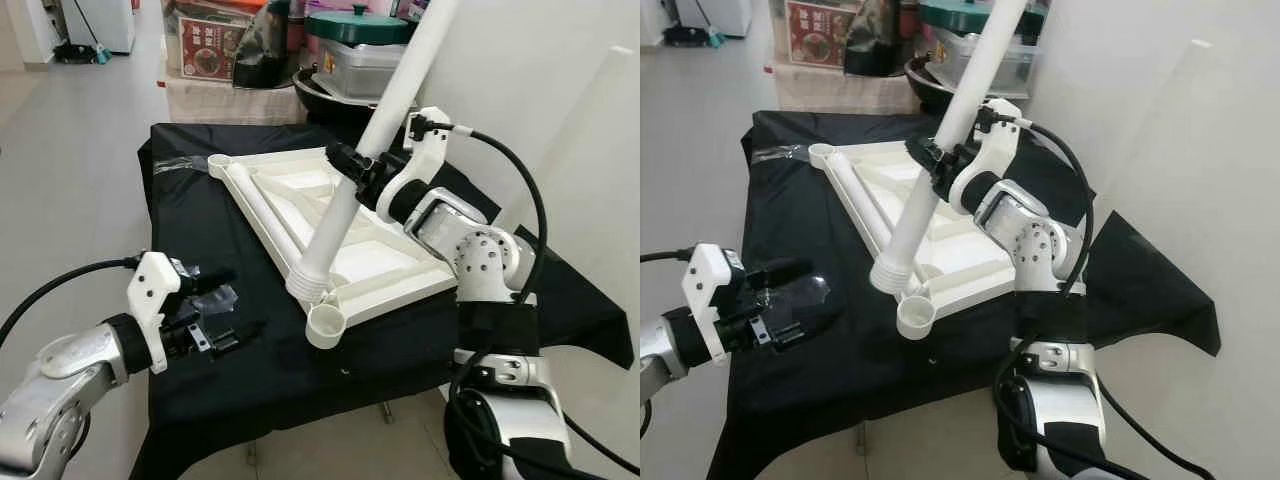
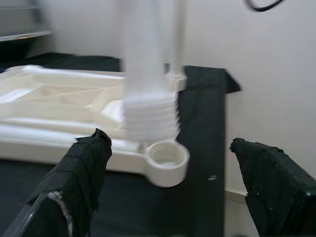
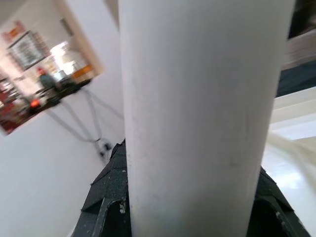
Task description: Building children table
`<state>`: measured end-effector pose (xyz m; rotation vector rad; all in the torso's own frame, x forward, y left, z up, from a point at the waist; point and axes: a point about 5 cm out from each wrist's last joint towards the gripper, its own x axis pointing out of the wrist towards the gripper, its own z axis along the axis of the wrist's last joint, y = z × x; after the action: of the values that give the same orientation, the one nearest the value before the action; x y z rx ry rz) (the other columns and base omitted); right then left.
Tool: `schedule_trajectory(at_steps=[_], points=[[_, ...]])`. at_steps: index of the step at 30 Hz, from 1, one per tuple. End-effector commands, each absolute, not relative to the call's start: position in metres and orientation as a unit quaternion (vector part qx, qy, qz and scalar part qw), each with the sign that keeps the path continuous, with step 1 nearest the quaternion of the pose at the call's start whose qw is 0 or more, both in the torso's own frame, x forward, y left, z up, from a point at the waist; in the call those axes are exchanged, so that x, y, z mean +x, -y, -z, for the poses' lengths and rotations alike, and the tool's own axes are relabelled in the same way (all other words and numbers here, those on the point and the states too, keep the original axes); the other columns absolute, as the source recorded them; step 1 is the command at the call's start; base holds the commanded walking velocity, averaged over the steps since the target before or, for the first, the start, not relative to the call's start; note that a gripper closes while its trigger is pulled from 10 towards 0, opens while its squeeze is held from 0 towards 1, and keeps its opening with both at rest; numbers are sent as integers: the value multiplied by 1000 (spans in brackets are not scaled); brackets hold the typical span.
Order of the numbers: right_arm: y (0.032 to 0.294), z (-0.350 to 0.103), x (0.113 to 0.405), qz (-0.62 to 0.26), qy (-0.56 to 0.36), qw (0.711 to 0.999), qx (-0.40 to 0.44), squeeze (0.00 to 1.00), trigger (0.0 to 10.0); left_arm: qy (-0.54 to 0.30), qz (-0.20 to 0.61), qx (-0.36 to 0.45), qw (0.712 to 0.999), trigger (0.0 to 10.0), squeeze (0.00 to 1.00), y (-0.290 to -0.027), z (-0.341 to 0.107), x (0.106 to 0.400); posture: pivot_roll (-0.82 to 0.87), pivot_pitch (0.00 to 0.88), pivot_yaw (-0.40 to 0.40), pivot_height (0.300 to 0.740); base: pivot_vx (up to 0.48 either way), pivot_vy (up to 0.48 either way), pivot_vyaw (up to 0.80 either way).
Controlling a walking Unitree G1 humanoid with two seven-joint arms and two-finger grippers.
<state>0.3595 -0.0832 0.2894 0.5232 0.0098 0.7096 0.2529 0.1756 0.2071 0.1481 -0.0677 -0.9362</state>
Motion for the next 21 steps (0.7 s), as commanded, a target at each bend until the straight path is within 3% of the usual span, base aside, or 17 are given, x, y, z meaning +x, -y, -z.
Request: schedule_trajectory(at_steps=[1, 11, 21], points=[[74, -299, 354, -372, 7, 892, 255, 0, 0, 17, 471, 74, 879, 10000, 0, -172, -204, 257, 149, 0, -146, 740, 0, 0, 0], [50, -301, 339, -422, 16, 873, 244, 0, 0, 17, 477, 77, 875, 10000, 0, -170, -203, 266, 133, 0, -129, 740, 0, 0, 0], [38, -304, 328, -446, 30, 861, 244, 0, 0, 30, 445, 72, 892, 10000, 0, -171, -201, 278, 135, 0, -132, 740, 0, 0, 0]])
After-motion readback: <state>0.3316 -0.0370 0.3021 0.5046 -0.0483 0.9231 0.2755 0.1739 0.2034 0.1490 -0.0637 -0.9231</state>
